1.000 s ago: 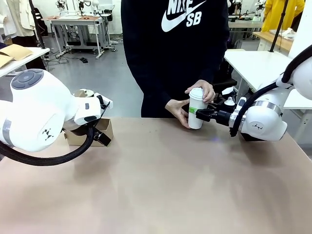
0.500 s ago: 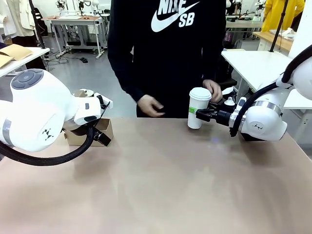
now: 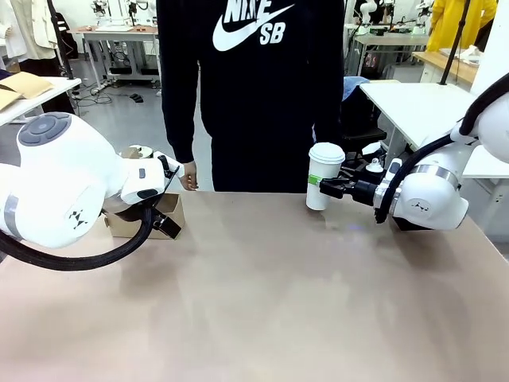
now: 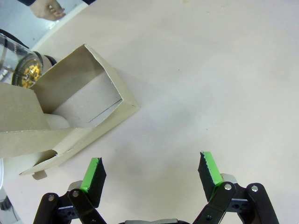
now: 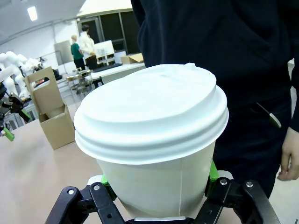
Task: Pour a drink into a cup and package it in a carrier.
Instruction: When a person places the Paper Cup Lid on the 600 ml Paper Cup , lift the 600 ml Paper Cup.
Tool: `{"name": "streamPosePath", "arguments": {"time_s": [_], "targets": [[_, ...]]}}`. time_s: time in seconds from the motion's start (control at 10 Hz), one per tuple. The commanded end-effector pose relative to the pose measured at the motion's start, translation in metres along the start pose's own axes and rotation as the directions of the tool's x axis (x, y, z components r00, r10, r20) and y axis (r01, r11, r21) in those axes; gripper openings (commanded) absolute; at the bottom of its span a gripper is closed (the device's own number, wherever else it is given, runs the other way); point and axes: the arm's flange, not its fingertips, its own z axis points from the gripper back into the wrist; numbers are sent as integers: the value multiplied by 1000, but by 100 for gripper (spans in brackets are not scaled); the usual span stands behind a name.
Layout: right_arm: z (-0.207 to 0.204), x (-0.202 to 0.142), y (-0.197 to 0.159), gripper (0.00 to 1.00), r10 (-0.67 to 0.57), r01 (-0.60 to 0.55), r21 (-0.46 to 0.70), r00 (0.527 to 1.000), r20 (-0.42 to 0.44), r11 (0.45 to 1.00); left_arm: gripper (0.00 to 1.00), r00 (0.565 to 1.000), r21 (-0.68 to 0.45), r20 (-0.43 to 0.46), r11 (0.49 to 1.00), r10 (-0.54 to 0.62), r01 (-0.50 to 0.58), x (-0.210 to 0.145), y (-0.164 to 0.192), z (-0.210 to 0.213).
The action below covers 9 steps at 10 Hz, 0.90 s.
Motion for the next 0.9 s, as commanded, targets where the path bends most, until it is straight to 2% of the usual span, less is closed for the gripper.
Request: {"name": "streamPosePath", "arguments": {"time_s": [0.0,0.4,0.6,0.8], "targets": [[-2,5,2,81,-3,3,0,1000,13,1000,100,1000,-1,1,1000,-1,1,0,0,1],[0,0,0,81,0,0,0,1000,0,1000,100,1000,-1,1,1000,-1,1,0,0,1],[8,42,5,81,22,-22,3,1000,-19,1000,100,1000,-1,1,1000,-1,1,0,0,1],[19,107,17,81,41,-40,30,999,-2,999,100,1000,-1,1,1000,-1,1,0,0,1]]}}
